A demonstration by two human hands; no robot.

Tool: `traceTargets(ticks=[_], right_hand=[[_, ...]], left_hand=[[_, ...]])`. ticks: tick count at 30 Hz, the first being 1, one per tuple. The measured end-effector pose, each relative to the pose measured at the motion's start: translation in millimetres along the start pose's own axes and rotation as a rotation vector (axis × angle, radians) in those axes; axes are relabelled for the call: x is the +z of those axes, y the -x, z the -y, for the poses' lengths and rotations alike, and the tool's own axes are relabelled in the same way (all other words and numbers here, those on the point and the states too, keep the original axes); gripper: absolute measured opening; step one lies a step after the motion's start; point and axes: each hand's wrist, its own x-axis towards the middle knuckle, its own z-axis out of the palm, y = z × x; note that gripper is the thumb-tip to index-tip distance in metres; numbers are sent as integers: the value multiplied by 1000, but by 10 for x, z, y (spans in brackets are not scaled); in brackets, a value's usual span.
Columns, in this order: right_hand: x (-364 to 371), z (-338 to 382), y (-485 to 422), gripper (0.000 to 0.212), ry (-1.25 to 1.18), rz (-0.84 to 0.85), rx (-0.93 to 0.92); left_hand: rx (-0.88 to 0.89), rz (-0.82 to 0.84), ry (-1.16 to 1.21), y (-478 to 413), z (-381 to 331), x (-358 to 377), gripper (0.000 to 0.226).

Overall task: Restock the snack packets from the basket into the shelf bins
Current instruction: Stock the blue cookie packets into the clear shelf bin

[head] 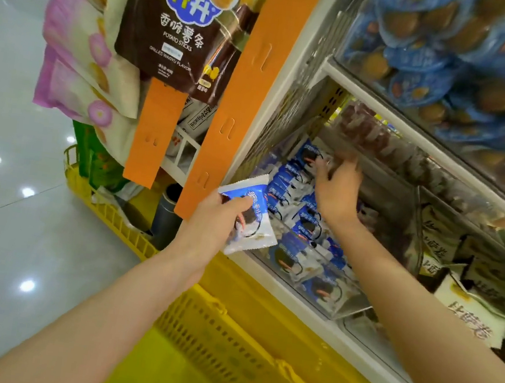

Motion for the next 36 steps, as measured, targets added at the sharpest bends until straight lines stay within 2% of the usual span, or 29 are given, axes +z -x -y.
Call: traceTargets(ticks=[2,4,10,13,15,19,21,23,25,28,31,34,36], right_hand=[[-132,126,368,25,-253,-8,-58],[-254,228,715,14,-389,110,-60],[-530,301,1393,28,-552,433,-40],[-663,268,1573,16,-649,441,-18],[-750,203,1624,11,-654,407,8],[-912,64,1620,24,-825,403,192],[-963,35,1601,36,-903,456,245],[-991,27,1580,46,-828,496,197],[-1023,21,1525,37,-757,449,160],[-1070,-3,1344,22,-697,345,171],[-1020,-123,1011,26,-604,182,244],[-896,-236,647,23,-492,90,316],[-774,-279,426,15,-421,73,286]], left_hand=[[-42,1,90,63,-31,57,13],[-32,33,126,165,-45,101,21],[92,168,3,422,28,134,11],[105,207,72,532,20,165,13],[141,259,-7,571,16,160,12],[207,405,-34,631,-14,156,16],[336,318,-123,637,-2,200,14],[447,235,-189,615,5,263,10],[500,240,-237,572,3,327,10],[628,169,-564,414,-30,396,14],[796,73,-891,204,-54,422,27],[979,94,-1234,-27,34,362,26],[1030,100,-1399,-170,108,261,29]])
